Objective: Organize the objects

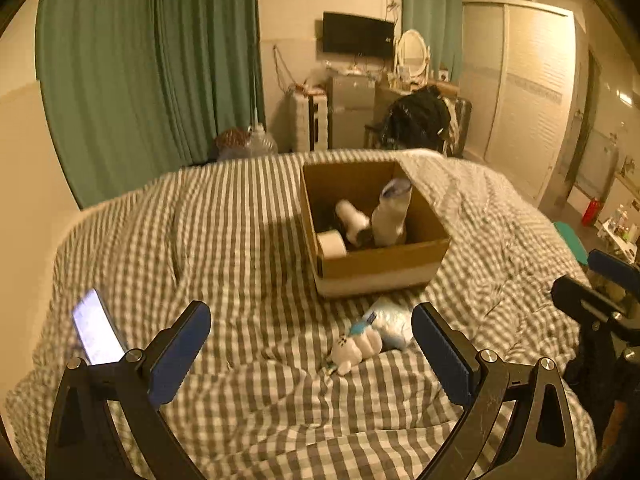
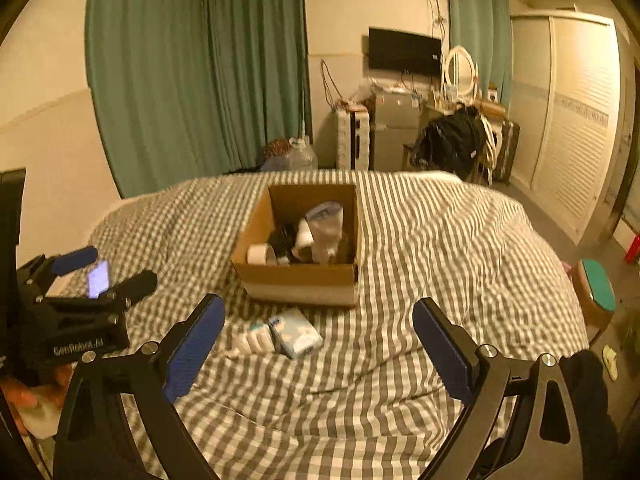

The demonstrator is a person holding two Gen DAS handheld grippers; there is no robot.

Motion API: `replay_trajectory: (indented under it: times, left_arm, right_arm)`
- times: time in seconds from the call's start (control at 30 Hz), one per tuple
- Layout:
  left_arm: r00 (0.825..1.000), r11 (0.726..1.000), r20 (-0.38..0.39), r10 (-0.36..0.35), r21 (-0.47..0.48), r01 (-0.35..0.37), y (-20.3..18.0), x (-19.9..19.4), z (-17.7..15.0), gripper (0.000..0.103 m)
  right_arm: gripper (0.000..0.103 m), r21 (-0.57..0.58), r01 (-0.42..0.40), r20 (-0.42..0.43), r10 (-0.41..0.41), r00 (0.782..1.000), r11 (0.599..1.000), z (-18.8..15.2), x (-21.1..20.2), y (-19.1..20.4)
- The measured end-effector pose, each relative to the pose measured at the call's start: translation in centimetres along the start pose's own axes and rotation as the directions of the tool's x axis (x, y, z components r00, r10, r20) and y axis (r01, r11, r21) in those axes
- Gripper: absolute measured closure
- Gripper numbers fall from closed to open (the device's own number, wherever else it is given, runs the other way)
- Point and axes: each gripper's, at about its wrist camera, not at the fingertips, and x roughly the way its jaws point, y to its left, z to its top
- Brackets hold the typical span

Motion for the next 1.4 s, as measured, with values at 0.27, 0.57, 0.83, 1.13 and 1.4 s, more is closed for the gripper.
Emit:
replay_trajectory:
  times: [0.27,0.57,0.83,1.13,1.4]
  left_arm:
    - [0.991,1.000,-0.133,-0.015,0.003,0.015,-1.2,6.5,-3.2,0.000]
    - [0.952,0.998,-0.301,-0.051,0.028,0.062,-3.2,13.6,-5.5,0.000]
    - [0.908,0.987,-0.388,-0.158,-0.030,0.159,-3.5,18.6,-5.5,0.021]
    - [0.909,0.990,-0.391,-0.143,-0.039,0.139,-1.6,18.0,-5.3,0.038]
    - [0.930,1.000,-0.367,-0.013,-0.020,0.006,1.4,17.7,-5.1,0.038]
  right_arm:
    - [0.008,0.012,0.022,-0.107,-0.020,0.994,1.000,-2.7,6.3,-1.2]
    - [0.008,0.059,0.028,-0.226,-0.014,0.974,0.998,-5.6,13.9,-3.1]
    - [0.008,0.140,-0.007,-0.303,0.050,0.952,0.990,-6.2,19.1,-4.9]
    - [0.008,0.136,-0.048,-0.369,0.095,0.925,0.990,-6.4,22.6,-4.1]
    - [0.008,0.063,-0.144,-0.405,0.157,0.901,0.988,-6.1,24.9,-1.0]
